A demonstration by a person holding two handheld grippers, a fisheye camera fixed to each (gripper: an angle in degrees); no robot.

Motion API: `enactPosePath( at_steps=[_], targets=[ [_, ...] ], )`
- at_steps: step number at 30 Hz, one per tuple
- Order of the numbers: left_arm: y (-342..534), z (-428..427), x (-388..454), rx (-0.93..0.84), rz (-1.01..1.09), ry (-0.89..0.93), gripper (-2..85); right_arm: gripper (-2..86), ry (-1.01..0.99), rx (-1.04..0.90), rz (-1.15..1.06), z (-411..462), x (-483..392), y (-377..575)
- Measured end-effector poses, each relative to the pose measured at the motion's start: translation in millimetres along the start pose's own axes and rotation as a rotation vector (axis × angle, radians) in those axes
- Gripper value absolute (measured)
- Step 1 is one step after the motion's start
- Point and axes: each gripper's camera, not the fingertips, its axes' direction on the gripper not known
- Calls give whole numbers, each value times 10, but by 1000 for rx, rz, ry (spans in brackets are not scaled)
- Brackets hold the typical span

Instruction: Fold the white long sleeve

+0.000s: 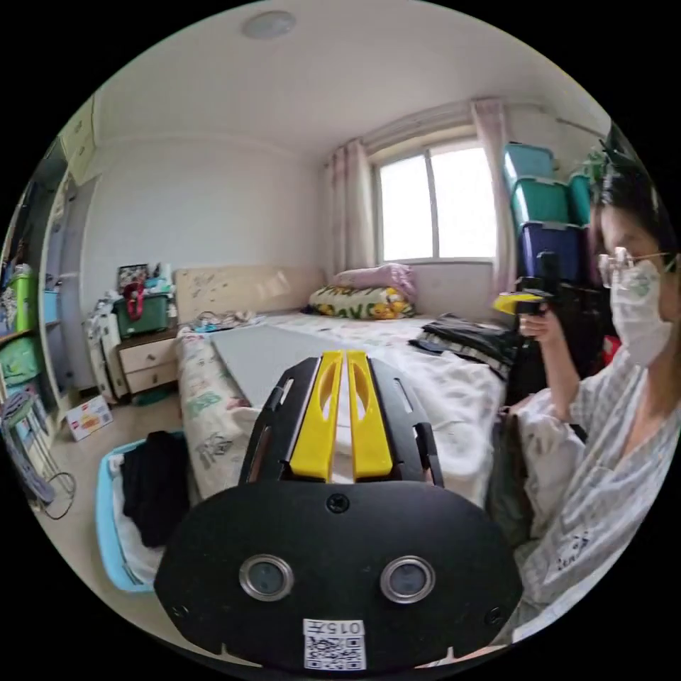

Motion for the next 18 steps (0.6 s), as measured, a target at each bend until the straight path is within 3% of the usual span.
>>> enactPosePath(
  at_steps=[3, 7, 12, 18],
  targets=[
    [-118, 126, 734, -119, 144, 71, 37, 35, 16, -20, 43, 62, -54, 448],
    [-152, 426, 1463, -320, 311, -35, 61, 83, -105, -178, -63, 528, -264, 810],
    [-338, 464, 1592, -357, 313, -129, 67, 98, -84, -215, -158, 809, -526, 918],
    [-638, 618, 1580, -408, 321, -182, 50, 32, -79, -283, -83, 868, -347, 916]
  ],
)
